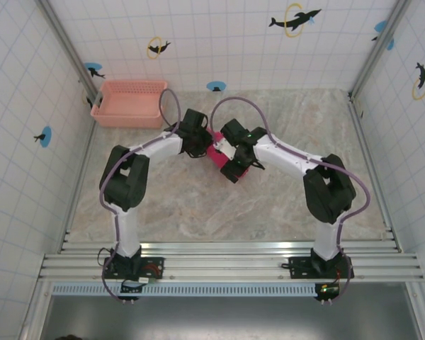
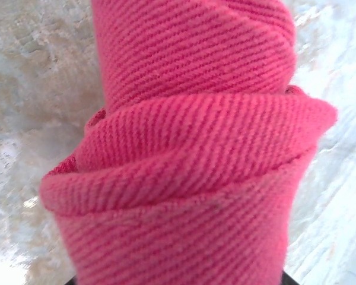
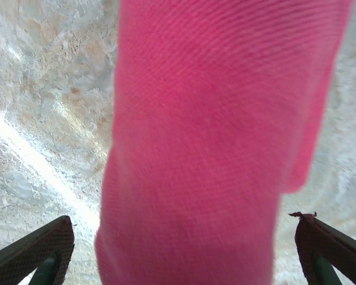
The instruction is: Roll up the long pants
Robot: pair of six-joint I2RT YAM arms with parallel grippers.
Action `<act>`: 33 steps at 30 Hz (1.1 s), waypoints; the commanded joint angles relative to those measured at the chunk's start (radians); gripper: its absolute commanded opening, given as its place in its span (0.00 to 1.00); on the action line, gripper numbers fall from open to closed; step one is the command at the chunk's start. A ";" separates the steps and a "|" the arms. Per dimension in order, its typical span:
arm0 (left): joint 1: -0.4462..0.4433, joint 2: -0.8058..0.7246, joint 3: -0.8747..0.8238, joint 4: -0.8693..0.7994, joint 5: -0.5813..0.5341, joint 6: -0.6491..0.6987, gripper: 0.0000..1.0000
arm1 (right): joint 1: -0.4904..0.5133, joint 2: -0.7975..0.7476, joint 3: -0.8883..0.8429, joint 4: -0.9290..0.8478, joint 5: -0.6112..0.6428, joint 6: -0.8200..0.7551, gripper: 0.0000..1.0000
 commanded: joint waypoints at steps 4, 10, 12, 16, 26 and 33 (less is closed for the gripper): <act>-0.009 0.203 0.150 -0.687 0.072 0.063 0.00 | 0.038 -0.086 -0.045 0.046 0.153 0.050 0.99; -0.024 0.302 0.312 -0.901 0.040 0.100 0.00 | 0.100 -0.099 -0.055 0.086 0.237 0.073 0.99; -0.028 0.335 0.330 -0.934 0.033 0.093 0.00 | 0.118 -0.085 -0.057 0.102 0.246 0.079 0.99; -0.032 0.354 0.344 -0.961 0.033 0.083 0.00 | 0.138 -0.044 -0.048 0.124 0.266 0.092 0.99; -0.036 0.361 0.366 -1.005 0.021 0.080 0.00 | 0.140 0.086 0.033 0.167 0.204 0.101 0.99; -0.036 0.376 0.387 -1.027 0.013 0.082 0.00 | 0.148 0.117 0.004 0.159 0.157 0.121 0.99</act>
